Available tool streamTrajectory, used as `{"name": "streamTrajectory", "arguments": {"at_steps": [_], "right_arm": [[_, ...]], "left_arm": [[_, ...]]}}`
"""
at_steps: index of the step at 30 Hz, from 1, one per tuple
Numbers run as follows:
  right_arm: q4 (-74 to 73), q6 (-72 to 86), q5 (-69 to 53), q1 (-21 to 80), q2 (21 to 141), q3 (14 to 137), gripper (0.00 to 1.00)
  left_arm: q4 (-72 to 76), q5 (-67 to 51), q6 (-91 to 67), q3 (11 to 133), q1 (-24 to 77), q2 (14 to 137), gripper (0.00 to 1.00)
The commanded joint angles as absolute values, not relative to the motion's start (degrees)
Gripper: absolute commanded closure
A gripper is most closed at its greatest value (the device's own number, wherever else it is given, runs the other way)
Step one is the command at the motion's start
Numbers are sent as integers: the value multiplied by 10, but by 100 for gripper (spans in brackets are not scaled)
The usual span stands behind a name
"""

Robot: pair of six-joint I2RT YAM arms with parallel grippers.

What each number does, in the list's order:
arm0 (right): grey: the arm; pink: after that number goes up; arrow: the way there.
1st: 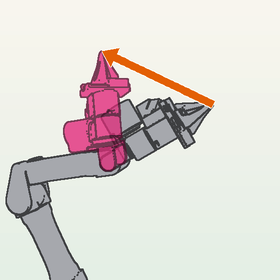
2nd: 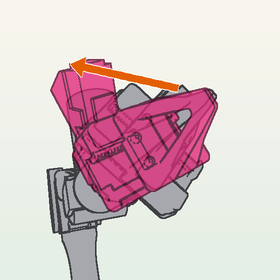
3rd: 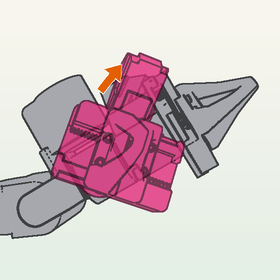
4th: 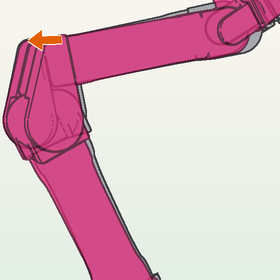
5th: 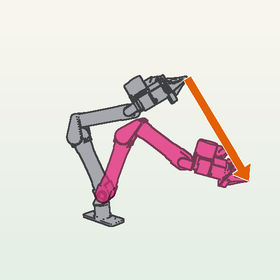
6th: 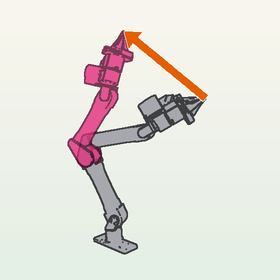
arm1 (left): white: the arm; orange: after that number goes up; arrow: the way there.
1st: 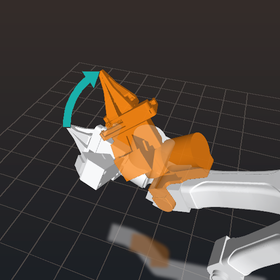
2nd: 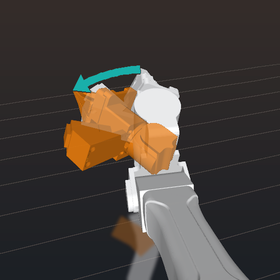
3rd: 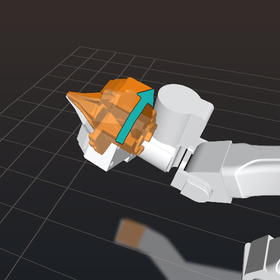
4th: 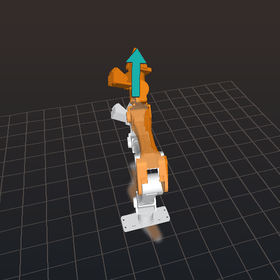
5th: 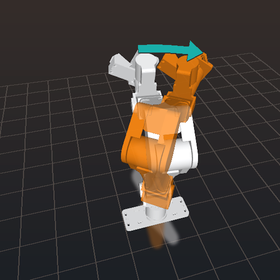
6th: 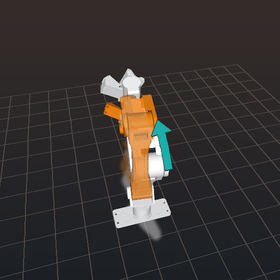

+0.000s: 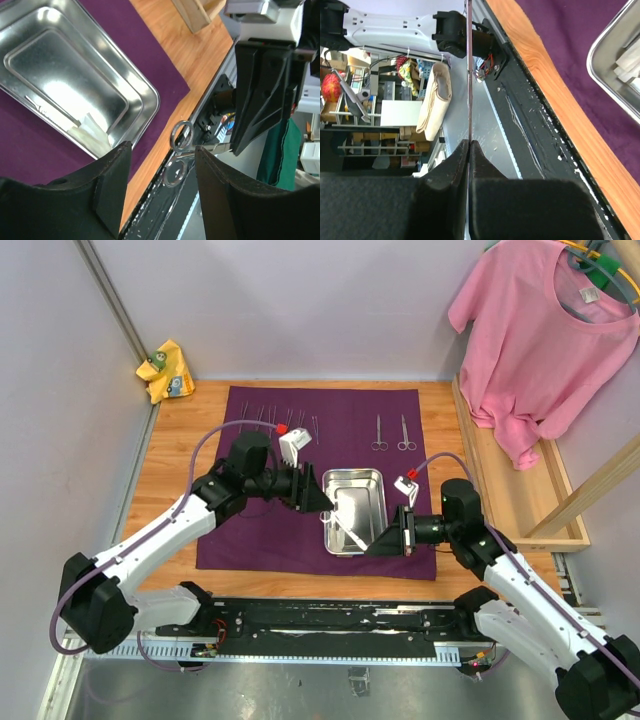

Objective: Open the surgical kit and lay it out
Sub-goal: Pick up the medical item from the container.

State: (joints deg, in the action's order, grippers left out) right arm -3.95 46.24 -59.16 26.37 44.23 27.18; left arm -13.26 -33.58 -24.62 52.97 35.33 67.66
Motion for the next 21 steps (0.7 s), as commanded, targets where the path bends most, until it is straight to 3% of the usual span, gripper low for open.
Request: {"name": "streamTrajectory", "arguments": {"at_steps": [1, 14, 21], "right_arm": [[-11, 458, -652, 250, 443, 289, 99], [4, 456, -656, 266, 454, 282, 99], [17, 457, -654, 274, 460, 282, 99]], "left_arm": [[-140, -377, -240, 516, 353, 672, 43], [-75, -478, -274, 503, 351, 691, 47], [-61, -498, -283, 492, 350, 700, 66]]}}
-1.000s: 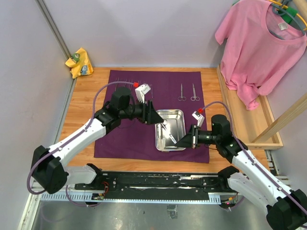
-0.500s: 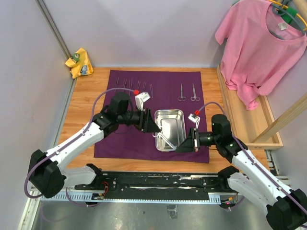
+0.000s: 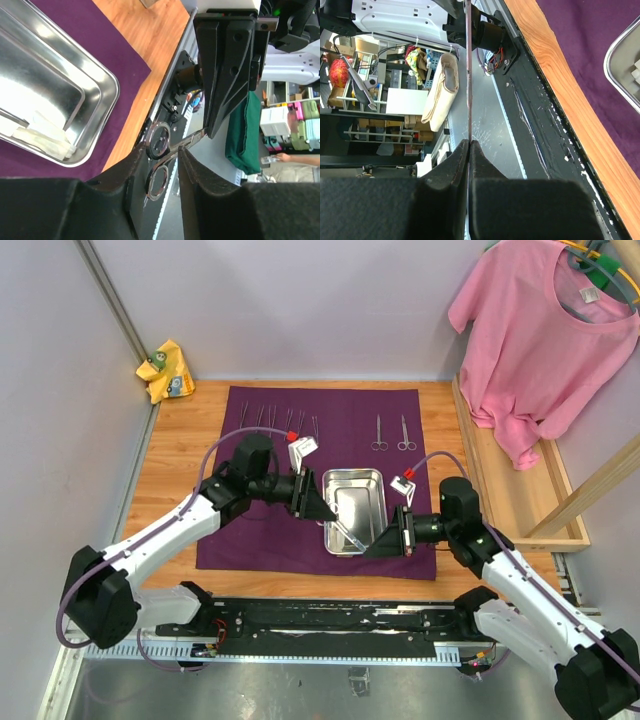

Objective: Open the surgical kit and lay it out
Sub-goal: Pick up the medical item from the container.

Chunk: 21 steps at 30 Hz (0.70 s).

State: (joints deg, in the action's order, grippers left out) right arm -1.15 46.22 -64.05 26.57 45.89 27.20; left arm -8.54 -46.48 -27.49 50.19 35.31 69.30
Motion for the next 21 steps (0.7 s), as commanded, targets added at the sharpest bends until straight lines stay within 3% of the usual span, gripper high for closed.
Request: {"name": "streamTrajectory", "arguments": {"at_steps": [1, 8, 13, 21], "right_arm": [[19, 457, -654, 275, 460, 283, 99], [19, 452, -651, 277, 466, 277, 97], [-56, 407, -628, 274, 474, 290, 52], [-129, 379, -622, 236, 451, 307, 36]], "left_arm": [[-57, -501, -286, 491, 350, 701, 69], [-31, -524, -308, 488, 350, 705, 93], [-33, -518, -314, 491, 347, 703, 100], [-49, -489, -311, 510, 332, 700, 100]]}}
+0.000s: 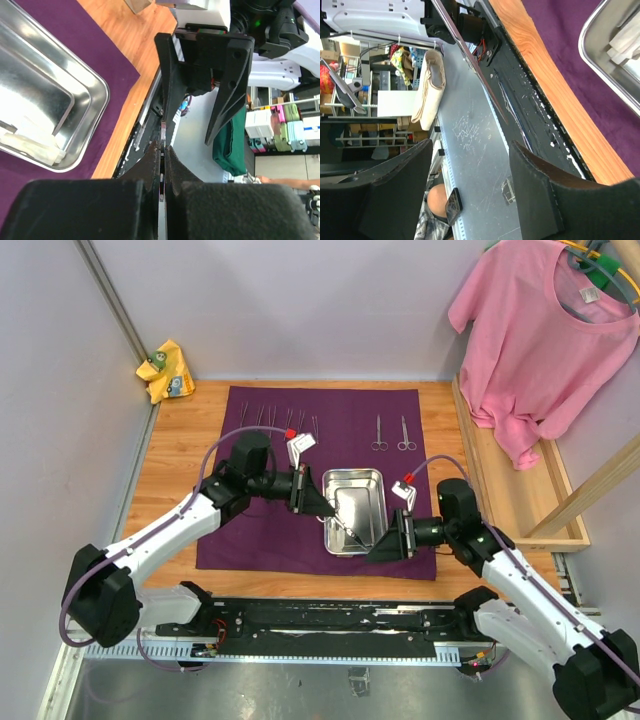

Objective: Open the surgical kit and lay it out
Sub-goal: Pick up the medical item from the container, then place the medical item in the surgical kit.

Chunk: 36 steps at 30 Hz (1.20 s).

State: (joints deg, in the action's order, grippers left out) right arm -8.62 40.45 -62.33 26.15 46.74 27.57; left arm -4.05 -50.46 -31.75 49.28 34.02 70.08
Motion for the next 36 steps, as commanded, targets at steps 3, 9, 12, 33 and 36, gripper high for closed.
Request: {"name": "streamTrajectory", "arguments": {"at_steps": [3, 9, 12, 33, 36], "right_arm": [[-151, 371, -618, 225, 444, 317, 35], [-161, 367, -618, 201, 442, 311, 32], [-160, 369, -622, 184, 453, 314, 32], [-75, 436, -609, 165, 458, 264, 30], [-72, 450, -600, 164, 463, 265, 29]], "left_arm": [[-48, -476, -319, 520, 331, 700, 100], [-38, -452, -339, 529, 327, 695, 100], [-20, -441, -362, 530, 325, 693, 100], [21, -373, -410, 505, 325, 663, 100], [22, -367, -407, 502, 325, 663, 100]]}}
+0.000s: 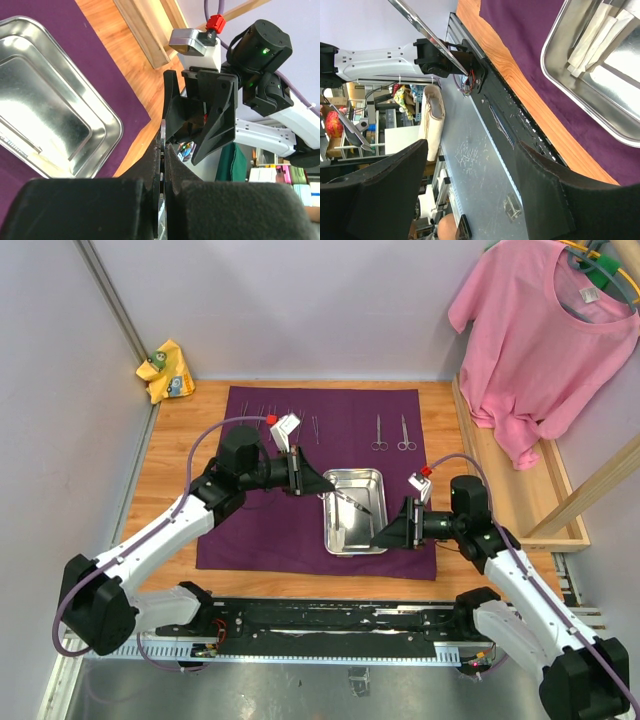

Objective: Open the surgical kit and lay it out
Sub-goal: Place the medical item in the surgical kit.

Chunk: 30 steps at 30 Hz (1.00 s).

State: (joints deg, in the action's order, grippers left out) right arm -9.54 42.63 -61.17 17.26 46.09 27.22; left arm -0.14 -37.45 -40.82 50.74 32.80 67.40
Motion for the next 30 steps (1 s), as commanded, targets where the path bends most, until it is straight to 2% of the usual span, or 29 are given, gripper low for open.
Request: {"name": "streamTrajectory", "arguments": {"at_steps": [1, 9, 15, 26, 30], "right_arm": [[-74, 455, -598, 166, 462, 267, 29], [-21, 538, -546, 167, 439, 272, 27], [162, 630, -490, 194, 473, 227, 27], [405, 713, -359, 304, 589, 223, 28], [421, 725, -308, 312, 602, 227, 29]], "left_arm": [[24, -365, -407, 501, 325, 664, 100], [92, -331, -446, 462, 325, 645, 100], [162, -292, -515, 418, 325, 604, 100], [257, -221, -601, 324, 328, 568, 100], [273, -184, -626, 298, 329, 546, 100]]}}
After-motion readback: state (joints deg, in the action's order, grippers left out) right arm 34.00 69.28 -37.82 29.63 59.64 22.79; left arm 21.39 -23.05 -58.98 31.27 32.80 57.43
